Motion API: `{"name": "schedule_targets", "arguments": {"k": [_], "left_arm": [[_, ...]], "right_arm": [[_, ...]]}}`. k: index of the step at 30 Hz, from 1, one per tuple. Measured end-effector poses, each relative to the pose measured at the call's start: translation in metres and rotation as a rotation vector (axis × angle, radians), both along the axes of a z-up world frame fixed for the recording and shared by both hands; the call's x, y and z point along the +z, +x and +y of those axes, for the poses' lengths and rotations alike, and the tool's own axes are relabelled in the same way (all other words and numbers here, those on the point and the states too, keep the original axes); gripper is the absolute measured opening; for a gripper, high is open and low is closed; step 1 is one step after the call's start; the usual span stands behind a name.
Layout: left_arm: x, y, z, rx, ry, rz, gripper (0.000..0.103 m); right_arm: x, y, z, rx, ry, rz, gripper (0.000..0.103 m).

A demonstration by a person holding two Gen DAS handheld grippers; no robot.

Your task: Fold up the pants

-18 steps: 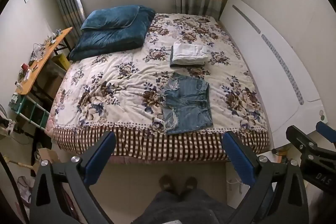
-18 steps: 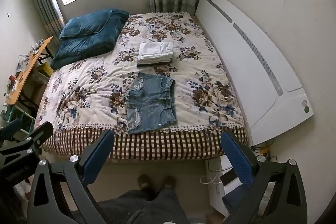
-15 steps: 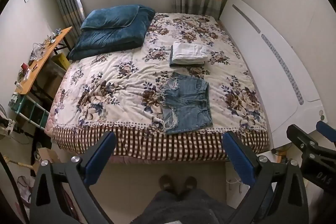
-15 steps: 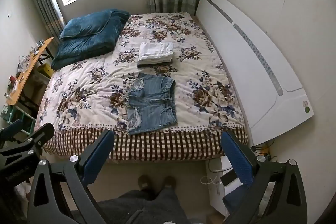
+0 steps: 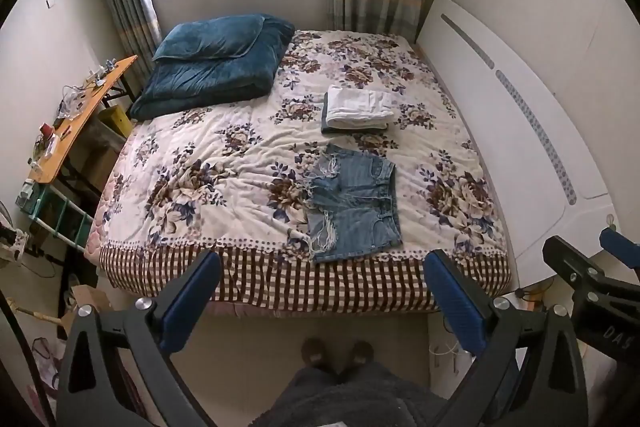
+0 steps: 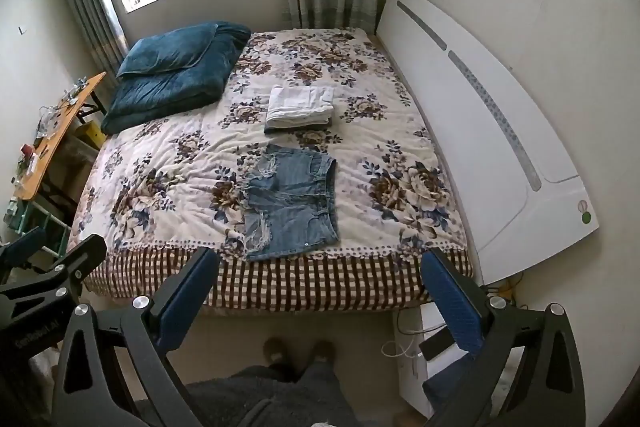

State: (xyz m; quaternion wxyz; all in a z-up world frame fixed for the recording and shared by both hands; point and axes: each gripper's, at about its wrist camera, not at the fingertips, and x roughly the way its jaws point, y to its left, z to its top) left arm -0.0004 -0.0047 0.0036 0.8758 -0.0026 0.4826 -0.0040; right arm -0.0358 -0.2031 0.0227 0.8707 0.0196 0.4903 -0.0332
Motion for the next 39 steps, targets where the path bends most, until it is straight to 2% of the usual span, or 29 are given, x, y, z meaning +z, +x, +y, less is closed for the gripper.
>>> {"name": "schedule_targets", "arguments": {"k": [28,39], "left_arm": [[0.015,0.003,0.01,0.003,0.0,-0.01,0.103],[0.015,0.003,0.007,0.004,0.004,-0.014,0.103]], "right_arm": [[0.005,0.0,0.008,0.012,0.015,0.0,0.103],[0.005,-0.003,-0.003,0.012,0.017,-0.006,0.103]]}}
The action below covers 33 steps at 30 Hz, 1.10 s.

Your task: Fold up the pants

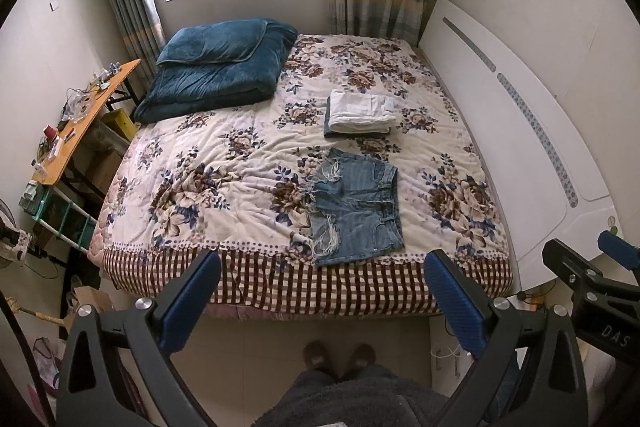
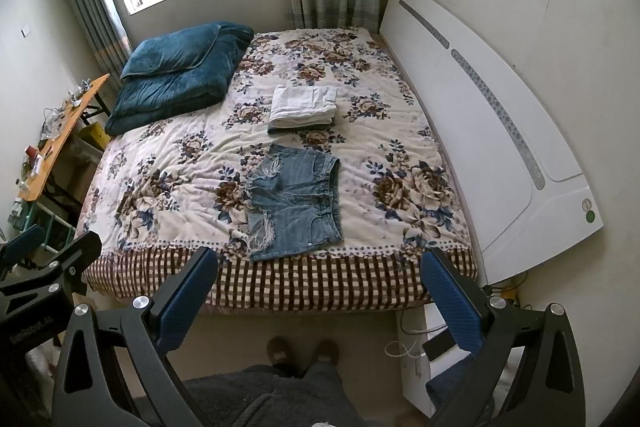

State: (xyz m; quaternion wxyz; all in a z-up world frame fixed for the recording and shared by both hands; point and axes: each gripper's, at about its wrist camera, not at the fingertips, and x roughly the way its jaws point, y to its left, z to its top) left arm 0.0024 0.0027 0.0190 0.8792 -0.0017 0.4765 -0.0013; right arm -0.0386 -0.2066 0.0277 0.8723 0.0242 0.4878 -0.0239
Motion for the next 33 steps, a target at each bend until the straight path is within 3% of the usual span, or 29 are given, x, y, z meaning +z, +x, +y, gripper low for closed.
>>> {"name": "schedule_targets", "arguments": {"k": [33], "left_arm": [[0.0043,0.0,-0.0017,0.0,-0.001,-0.002,0.103]], "right_arm": [[-0.0006,-0.0002,-0.0002,0.001,0.011,-0.003,0.103]]}}
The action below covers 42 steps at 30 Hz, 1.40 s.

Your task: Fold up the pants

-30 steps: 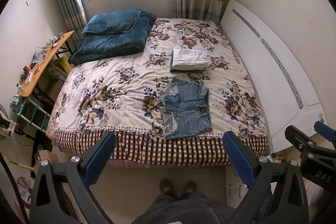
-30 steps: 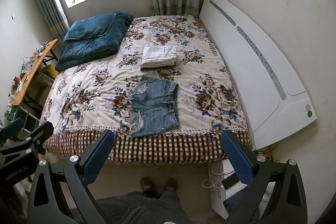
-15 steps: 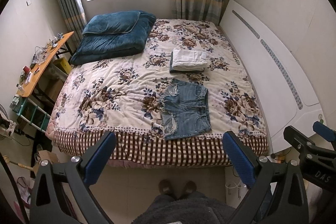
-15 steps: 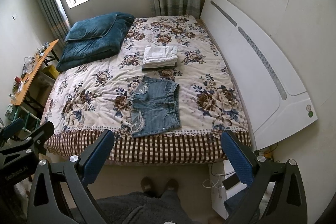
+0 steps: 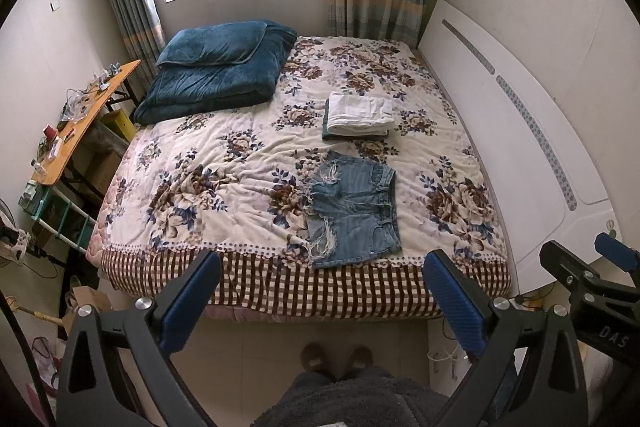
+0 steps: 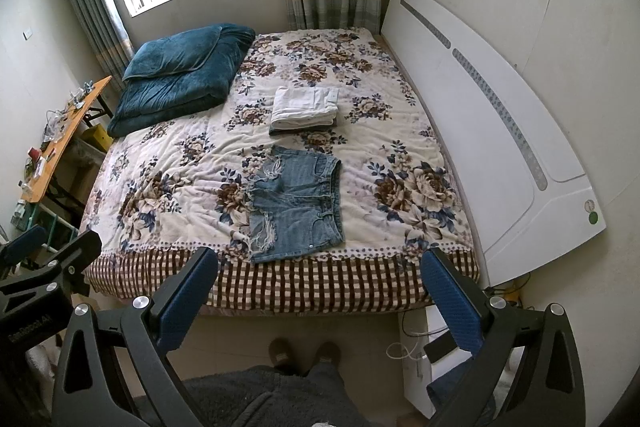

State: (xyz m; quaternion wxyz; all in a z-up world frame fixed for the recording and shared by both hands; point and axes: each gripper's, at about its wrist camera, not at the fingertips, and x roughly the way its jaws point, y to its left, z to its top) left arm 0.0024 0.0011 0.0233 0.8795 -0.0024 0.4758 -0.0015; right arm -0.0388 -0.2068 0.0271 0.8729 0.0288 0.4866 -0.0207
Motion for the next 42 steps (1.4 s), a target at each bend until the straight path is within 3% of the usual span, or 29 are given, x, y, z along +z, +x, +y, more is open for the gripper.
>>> {"name": "schedule_targets", "arguments": {"k": [6,12,15,21,28,33,38,42], "left_arm": [[0.002,0.008,-0.004,0.009,0.005,0.003,0.103],[-0.011,0.048,-0.02,0.08,0.048,-0.067,0.103],[-0.034,0.075,-0.018,0.122,0.094,-0.094,0.103],[-0.115,0.155,-0.008,0.152,0.155,0.029,0.103],[-0.226,0.291,0.006,0.13,0.141,0.193,0.103],[-0.32,0.404,0.018,0.094,0.064,0.31,0.103],[-0.415,0.499,0.023,0.061,0.035,0.401,0.1],[-0.515,0.569,0.017,0.015,-0.061,0.502,0.085]], "right_arm": [[-0.002,0.004,0.0,0.001,0.017,0.005,0.103],[-0.027,0.037,-0.018,-0.002,0.07,-0.005,0.103],[-0.06,0.07,-0.027,0.021,0.095,-0.01,0.103],[-0.135,0.157,-0.03,0.028,0.087,0.061,0.103],[-0.255,0.294,-0.034,-0.022,0.122,0.2,0.103],[-0.358,0.396,-0.042,-0.082,0.114,0.304,0.103],[-0.485,0.498,-0.064,-0.125,0.164,0.4,0.103],[-0.601,0.568,-0.085,-0.133,0.185,0.504,0.103]]}}
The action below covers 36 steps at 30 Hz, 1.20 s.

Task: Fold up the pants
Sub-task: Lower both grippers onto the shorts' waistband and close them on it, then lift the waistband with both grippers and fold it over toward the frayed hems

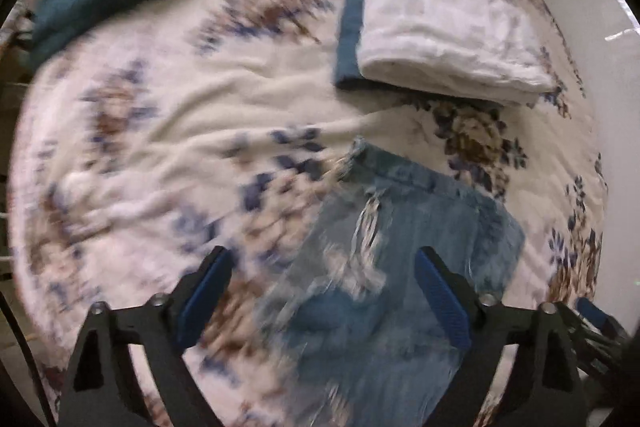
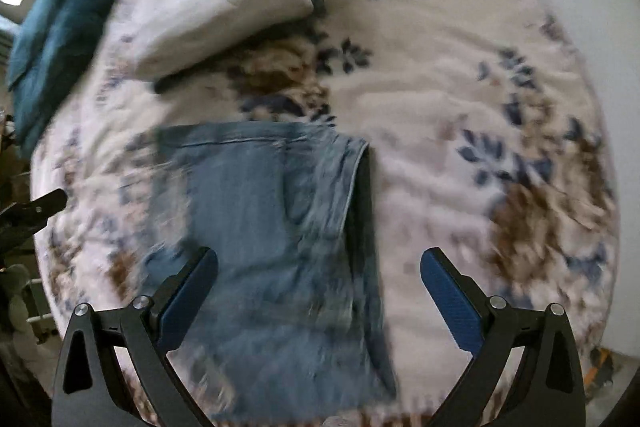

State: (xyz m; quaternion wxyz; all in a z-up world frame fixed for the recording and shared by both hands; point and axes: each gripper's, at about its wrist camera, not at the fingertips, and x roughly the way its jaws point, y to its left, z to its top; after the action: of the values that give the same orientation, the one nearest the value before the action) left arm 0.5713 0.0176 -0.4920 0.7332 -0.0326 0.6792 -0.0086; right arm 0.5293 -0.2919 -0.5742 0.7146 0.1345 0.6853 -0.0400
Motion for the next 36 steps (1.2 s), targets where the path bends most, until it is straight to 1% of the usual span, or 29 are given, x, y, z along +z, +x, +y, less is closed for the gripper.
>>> {"name": "schedule_targets", "arguments": {"k": [2,3,4,5,7,8,9,10,11,12,13,14,16,17,19,21,23,26,27,28,31,32,33,35,36], "left_arm": [[-0.04,0.023,-0.009,-0.029,-0.031,0.041,0.077],[-0.06,0.034,-0.014,-0.052,-0.039,0.06,0.075],[-0.078,0.043,-0.019,-0.079,-0.045,0.073,0.075],[-0.094,0.051,-0.025,-0.107,-0.047,0.079,0.075],[-0.113,0.064,-0.034,-0.152,-0.063,0.08,0.075],[-0.121,0.068,-0.039,-0.175,-0.069,0.073,0.068],[-0.126,0.071,-0.043,-0.192,-0.062,0.068,0.056],[-0.129,0.073,-0.047,-0.211,-0.058,0.055,0.048],[-0.129,0.074,-0.051,-0.229,-0.055,0.033,0.035],[-0.129,0.073,-0.054,-0.234,-0.041,0.017,0.022],[-0.126,0.073,-0.055,-0.235,-0.042,0.0,0.014],[-0.123,0.071,-0.056,-0.236,-0.054,-0.017,0.009],[-0.112,0.062,-0.057,-0.233,-0.038,-0.052,0.008],[-0.106,0.057,-0.058,-0.232,-0.042,-0.064,0.007],[-0.089,0.042,-0.058,-0.222,-0.034,-0.093,0.007],[-0.071,0.029,-0.054,-0.198,-0.043,-0.115,0.007],[-0.052,0.016,-0.046,-0.169,-0.065,-0.13,0.007],[-0.021,-0.004,-0.037,-0.118,-0.099,-0.165,0.006],[-0.017,-0.008,-0.039,-0.105,-0.105,-0.175,0.006],[-0.016,-0.007,-0.037,-0.092,-0.111,-0.188,0.006],[0.011,-0.03,-0.03,-0.05,-0.135,-0.217,0.006],[0.014,-0.031,-0.029,-0.034,-0.144,-0.221,0.006],[0.025,-0.045,-0.024,-0.01,-0.161,-0.228,0.006],[0.04,-0.067,-0.015,0.024,-0.167,-0.238,0.006],[0.047,-0.081,-0.013,0.044,-0.185,-0.234,0.006]], "right_arm": [[-0.044,0.021,-0.009,0.002,0.023,0.047,0.103],[-0.065,0.03,-0.012,0.0,0.034,0.07,0.103],[-0.088,0.041,-0.018,0.0,0.045,0.093,0.103],[-0.101,0.046,-0.019,0.002,0.055,0.105,0.103],[-0.128,0.058,-0.024,0.008,0.083,0.129,0.103],[-0.137,0.062,-0.025,0.015,0.108,0.131,0.103],[-0.147,0.066,-0.025,0.022,0.135,0.135,0.103],[-0.152,0.07,-0.024,0.031,0.151,0.13,0.102],[-0.154,0.072,-0.024,0.035,0.158,0.116,0.101],[-0.154,0.075,-0.024,0.041,0.163,0.09,0.092],[-0.152,0.077,-0.024,0.044,0.16,0.068,0.072],[-0.149,0.079,-0.023,0.049,0.157,0.049,0.065],[-0.142,0.077,-0.019,0.059,0.18,0.022,0.043],[-0.136,0.076,-0.015,0.072,0.177,0.004,0.04],[-0.124,0.074,-0.007,0.097,0.143,-0.031,0.036],[-0.112,0.071,-0.002,0.103,0.123,-0.051,0.035],[-0.091,0.06,0.002,0.108,0.126,-0.06,0.035],[-0.066,0.047,0.007,0.131,0.115,-0.097,0.035],[-0.056,0.042,0.008,0.135,0.114,-0.111,0.034],[-0.046,0.034,0.007,0.134,0.124,-0.12,0.034],[-0.023,0.016,0.009,0.141,0.14,-0.155,0.034],[-0.014,0.007,0.01,0.145,0.147,-0.167,0.034],[-0.004,-0.003,0.011,0.148,0.155,-0.179,0.033],[0.013,-0.02,0.017,0.156,0.172,-0.198,0.033],[0.02,-0.031,0.018,0.16,0.183,-0.205,0.033]]}}
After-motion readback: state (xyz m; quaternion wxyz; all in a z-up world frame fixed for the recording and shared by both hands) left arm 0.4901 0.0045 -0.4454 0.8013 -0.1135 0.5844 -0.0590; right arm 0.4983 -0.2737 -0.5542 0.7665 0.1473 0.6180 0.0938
